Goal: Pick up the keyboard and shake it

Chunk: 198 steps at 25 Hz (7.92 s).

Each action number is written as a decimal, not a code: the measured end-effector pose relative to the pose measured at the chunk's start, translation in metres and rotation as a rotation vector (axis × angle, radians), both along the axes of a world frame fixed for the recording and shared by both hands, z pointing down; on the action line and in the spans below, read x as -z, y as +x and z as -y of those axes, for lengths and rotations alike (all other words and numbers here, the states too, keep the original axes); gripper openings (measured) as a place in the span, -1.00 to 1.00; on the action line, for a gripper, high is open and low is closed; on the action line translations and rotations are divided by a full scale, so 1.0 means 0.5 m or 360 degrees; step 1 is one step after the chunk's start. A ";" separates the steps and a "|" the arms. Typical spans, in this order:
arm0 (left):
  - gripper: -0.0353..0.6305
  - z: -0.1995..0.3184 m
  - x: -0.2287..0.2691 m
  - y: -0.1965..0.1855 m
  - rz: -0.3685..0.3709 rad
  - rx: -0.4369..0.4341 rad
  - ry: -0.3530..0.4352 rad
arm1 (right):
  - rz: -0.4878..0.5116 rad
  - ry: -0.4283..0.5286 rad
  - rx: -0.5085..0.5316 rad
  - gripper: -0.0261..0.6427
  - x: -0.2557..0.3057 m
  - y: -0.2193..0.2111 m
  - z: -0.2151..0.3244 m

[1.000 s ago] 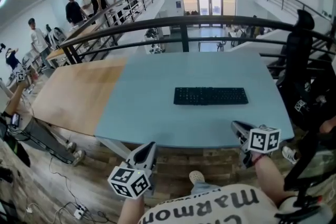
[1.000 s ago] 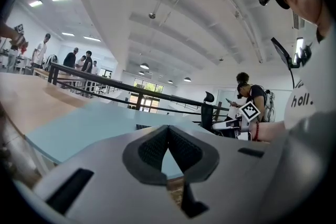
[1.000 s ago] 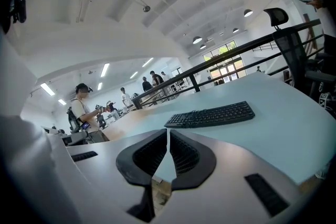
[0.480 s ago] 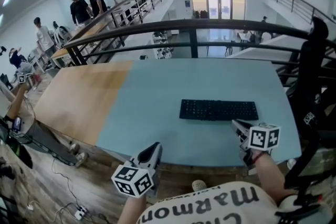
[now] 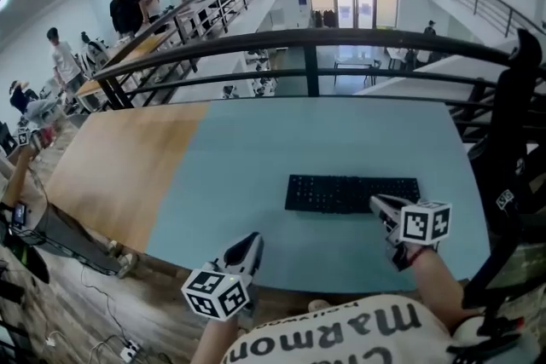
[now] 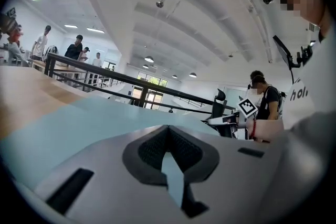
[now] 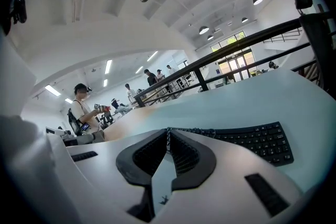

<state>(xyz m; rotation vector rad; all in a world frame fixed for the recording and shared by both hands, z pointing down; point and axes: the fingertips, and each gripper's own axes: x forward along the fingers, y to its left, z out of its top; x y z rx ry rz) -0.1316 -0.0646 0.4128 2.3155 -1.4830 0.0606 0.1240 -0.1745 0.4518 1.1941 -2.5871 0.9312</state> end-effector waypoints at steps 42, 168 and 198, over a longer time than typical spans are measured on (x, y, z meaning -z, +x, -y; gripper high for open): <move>-0.88 0.261 -0.210 0.026 -0.0105 -0.0203 -0.0391 | -0.0248 -0.0150 0.0488 -0.79 -0.188 -0.169 0.211; -0.24 0.312 -0.326 0.201 0.0110 -0.1128 -0.0493 | -0.1031 0.0251 0.0448 -0.13 -0.080 0.040 0.238; -0.18 0.377 -0.328 0.133 0.0344 -0.1172 -0.0556 | -0.0612 -0.0405 0.0005 -0.44 -0.196 0.329 0.212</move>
